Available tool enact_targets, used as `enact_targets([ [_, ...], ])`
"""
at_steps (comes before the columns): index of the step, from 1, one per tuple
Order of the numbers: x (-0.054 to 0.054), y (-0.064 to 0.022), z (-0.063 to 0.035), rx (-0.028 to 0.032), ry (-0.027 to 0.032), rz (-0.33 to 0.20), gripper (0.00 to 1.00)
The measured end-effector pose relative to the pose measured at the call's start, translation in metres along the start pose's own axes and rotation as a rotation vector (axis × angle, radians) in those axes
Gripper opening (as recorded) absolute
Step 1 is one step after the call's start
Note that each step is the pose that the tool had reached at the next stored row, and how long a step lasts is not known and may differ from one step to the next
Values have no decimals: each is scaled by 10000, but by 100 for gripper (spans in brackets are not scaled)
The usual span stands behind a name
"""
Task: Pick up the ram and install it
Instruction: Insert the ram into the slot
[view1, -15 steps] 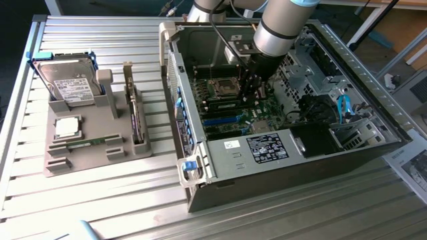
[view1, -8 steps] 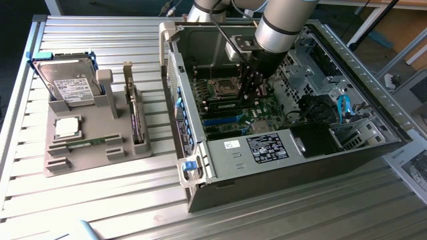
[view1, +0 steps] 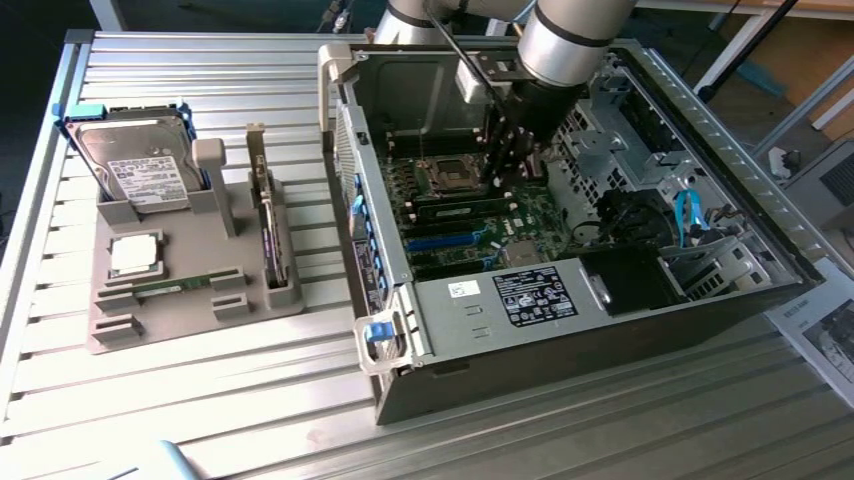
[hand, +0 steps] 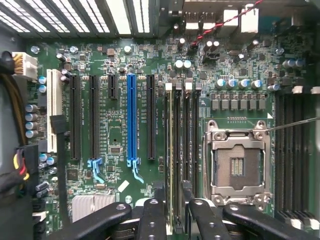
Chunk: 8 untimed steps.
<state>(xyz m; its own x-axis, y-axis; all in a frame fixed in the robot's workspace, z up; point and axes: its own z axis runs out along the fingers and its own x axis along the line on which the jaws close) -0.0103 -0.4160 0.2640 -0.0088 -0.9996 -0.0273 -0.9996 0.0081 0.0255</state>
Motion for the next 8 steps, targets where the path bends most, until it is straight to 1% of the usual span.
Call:
enact_targets([
  [7,-6,6,-220,-1,1,0,25],
  [8,-6,6,-234,-1,2,0,25],
])
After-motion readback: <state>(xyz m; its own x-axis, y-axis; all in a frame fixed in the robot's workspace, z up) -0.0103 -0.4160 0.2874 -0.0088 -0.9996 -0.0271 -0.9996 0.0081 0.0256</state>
